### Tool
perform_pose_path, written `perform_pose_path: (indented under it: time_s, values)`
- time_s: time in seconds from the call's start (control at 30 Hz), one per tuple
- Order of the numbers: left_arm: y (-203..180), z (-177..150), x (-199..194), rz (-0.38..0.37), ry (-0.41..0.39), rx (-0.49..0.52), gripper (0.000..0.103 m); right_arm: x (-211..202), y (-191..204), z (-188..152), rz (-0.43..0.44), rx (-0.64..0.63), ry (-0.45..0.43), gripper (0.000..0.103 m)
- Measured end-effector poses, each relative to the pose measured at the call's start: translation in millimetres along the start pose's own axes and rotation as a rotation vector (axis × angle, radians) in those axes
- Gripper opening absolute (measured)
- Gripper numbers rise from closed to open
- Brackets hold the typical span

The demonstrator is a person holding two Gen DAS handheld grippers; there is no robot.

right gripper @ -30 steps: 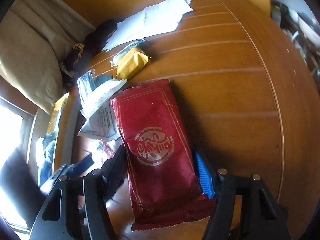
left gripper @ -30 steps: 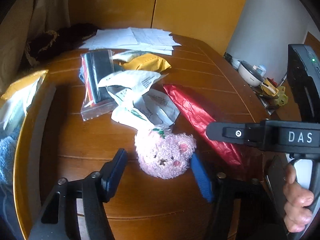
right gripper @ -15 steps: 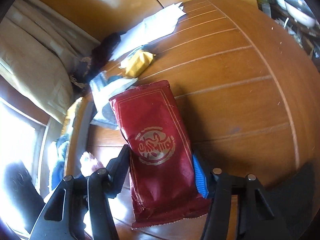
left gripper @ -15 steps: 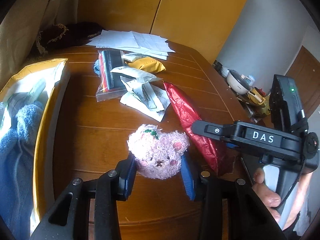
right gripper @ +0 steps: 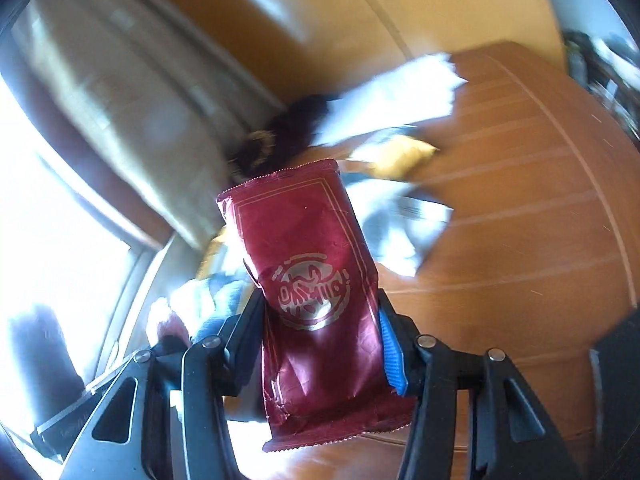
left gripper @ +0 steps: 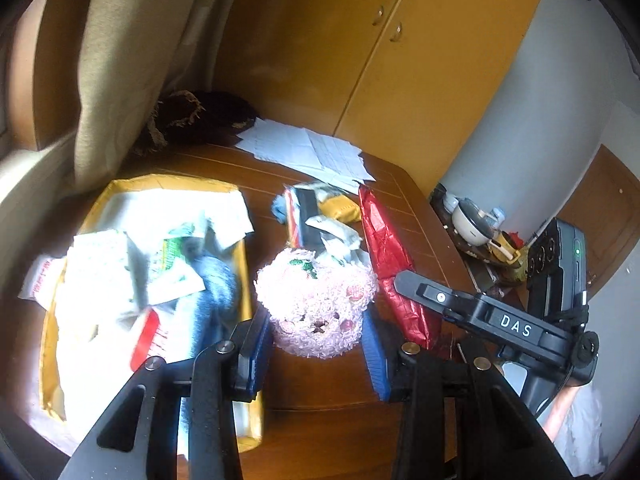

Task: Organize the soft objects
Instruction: 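Carry the pink bear and red foil bag into the tray and release both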

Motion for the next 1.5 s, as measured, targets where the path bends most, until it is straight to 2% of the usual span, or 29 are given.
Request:
perform_pose_path:
  time_s: [0.1, 0.23, 0.33, 0.5, 0.6, 0.73, 0.9, 1.03, 1.17, 1.23, 1.33, 1.5]
  values:
    - [32.2, 17.6, -10.0, 0.044, -0.023, -0.027, 0.043, 20.6, 36.8, 0.0, 0.054, -0.037, 0.037, 0.051]
    - [79.0, 45.2, -5.0, 0.100, -0.023, -0.057, 0.043, 53.3, 75.3, 4.3, 0.070, -0.086, 0.067, 0.051]
    - [114.0, 63.9, 12.4, 0.145, 0.000, -0.063, 0.043, 80.9, 98.6, 10.2, 0.064, -0.116, 0.099, 0.051]
    - [163.1, 81.6, 57.0, 0.198, 0.081, -0.090, 0.043, 129.0, 116.3, 19.7, 0.030, -0.144, 0.155, 0.051]
    - [178.6, 82.7, 81.6, 0.191, 0.138, -0.099, 0.043, 152.6, 119.0, 21.7, 0.003, -0.151, 0.177, 0.051]
    - [193.7, 74.3, 105.8, 0.223, 0.211, -0.102, 0.043, 170.6, 112.9, 17.2, -0.027, -0.142, 0.195, 0.051]
    - [204.5, 62.7, 116.2, 0.259, 0.272, -0.101, 0.045, 173.2, 114.8, 15.5, -0.051, -0.177, 0.180, 0.052]
    - [212.8, 56.0, 116.3, 0.258, 0.288, -0.150, 0.049, 176.2, 115.3, 14.6, -0.068, -0.185, 0.167, 0.055]
    - [209.6, 56.9, 106.1, 0.216, 0.259, -0.163, 0.070, 175.6, 118.6, 12.5, -0.052, -0.200, 0.163, 0.060]
    - [206.5, 59.6, 96.9, 0.215, 0.232, -0.166, 0.075, 173.0, 121.1, 13.8, -0.008, -0.189, 0.151, 0.062]
    - [198.8, 63.9, 77.2, 0.226, 0.173, -0.177, 0.075, 160.5, 123.5, 16.7, 0.062, -0.175, 0.139, 0.063]
    - [160.3, 66.4, 35.0, 0.258, 0.038, -0.117, 0.075, 109.1, 117.8, 27.8, 0.131, -0.206, 0.037, 0.064]
Point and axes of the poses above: each gripper's, at about its wrist camera, not at the fingertips, and x roughly the way its jaws point, y to its left, z to its top, the point moved 9 cm from there along x, roughly the way its jaws point
